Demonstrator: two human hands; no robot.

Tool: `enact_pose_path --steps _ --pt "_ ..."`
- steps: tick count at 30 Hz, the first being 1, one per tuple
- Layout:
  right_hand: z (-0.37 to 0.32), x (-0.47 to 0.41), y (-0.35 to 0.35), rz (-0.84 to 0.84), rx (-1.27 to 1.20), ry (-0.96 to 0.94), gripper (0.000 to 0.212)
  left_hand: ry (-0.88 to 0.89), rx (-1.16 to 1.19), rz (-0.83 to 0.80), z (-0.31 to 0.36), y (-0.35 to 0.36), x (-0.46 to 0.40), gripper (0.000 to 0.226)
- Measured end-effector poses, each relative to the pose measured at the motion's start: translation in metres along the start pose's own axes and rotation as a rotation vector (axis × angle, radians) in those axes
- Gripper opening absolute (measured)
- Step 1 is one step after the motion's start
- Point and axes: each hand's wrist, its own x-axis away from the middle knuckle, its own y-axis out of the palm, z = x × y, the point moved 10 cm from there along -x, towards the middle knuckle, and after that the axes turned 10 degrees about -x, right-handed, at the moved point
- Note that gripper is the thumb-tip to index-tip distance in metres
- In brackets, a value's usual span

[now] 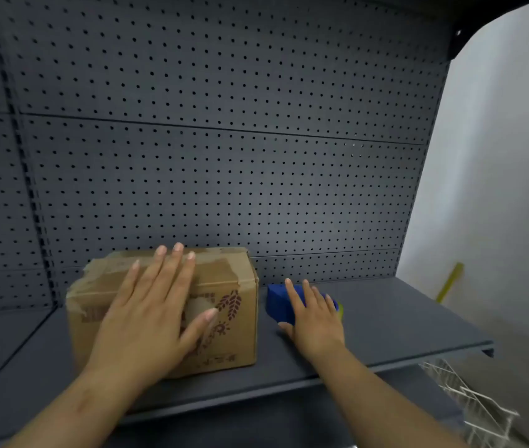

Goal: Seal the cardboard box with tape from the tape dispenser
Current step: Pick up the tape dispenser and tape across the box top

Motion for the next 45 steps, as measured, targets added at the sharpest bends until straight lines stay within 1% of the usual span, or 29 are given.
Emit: enact_pose_path --steps 7,11,17,21,24,28,31,35,39,42,45 --pt "0.008 -0.009 0.02 -0.062 0.099 0.072 0.073 -0.02 -0.014 -0.021 -0.008 0.007 -0.006 0.077" --pt "0.011 -0.014 0.019 -0.006 0.157 0.066 0.065 -0.017 -0.016 -0.013 -0.014 0.007 -0.005 0.076" --pt "0.016 -0.016 -0.005 0.07 0.061 0.052 0.058 -0.021 0.004 -0.011 -0.034 0.003 -0.007 0.076" --pt "0.022 -0.025 -0.057 0.166 -0.102 0.031 0.057 -0.041 0.068 -0.008 -0.055 -0.005 -0.014 0.078" --pt "0.003 -0.031 -0.119 0.253 -0.23 -0.075 0.059 -0.044 0.121 0.014 -0.068 -0.016 -0.025 0.079" --pt "-0.046 -0.027 -0.202 0.322 -0.346 -0.259 0.06 -0.06 0.219 -0.01 -0.089 -0.03 -0.048 0.089" --pt "-0.095 -0.021 -0.241 0.303 -0.413 -0.411 0.06 -0.057 0.278 -0.019 -0.103 -0.045 -0.062 0.088" --pt "-0.159 -0.009 -0.264 0.241 -0.468 -0.581 0.06 -0.047 0.4 -0.021 -0.119 -0.071 -0.071 0.086" --pt "-0.201 -0.001 -0.267 0.214 -0.537 -0.686 0.064 -0.13 0.571 -0.083 -0.141 -0.085 -0.066 0.077" --pt "-0.223 0.001 -0.267 0.208 -0.573 -0.747 0.066 -0.184 0.674 -0.146 -0.161 -0.081 -0.061 0.088" --pt "-0.24 0.0 -0.262 0.186 -0.59 -0.781 0.067 -0.171 0.759 -0.163 -0.177 -0.078 -0.058 0.09"
